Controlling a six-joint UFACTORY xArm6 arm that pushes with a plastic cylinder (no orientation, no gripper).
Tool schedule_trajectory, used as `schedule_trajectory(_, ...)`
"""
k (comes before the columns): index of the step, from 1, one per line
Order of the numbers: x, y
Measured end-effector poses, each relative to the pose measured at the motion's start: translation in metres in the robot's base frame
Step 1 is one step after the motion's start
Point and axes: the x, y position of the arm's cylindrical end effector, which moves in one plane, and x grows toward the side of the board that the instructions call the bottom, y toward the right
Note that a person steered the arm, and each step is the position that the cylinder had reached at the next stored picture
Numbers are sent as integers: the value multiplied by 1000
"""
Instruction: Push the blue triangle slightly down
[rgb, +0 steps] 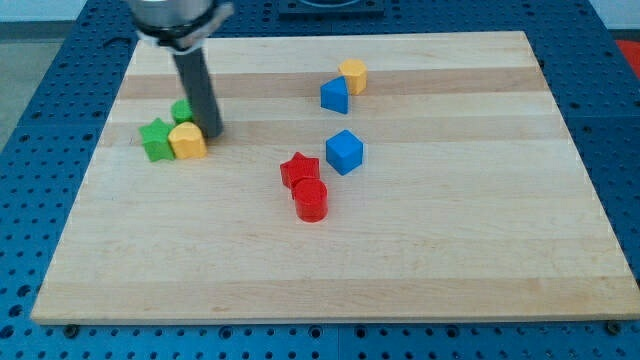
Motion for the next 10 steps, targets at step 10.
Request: schedule_trajectory(10,-115,200)
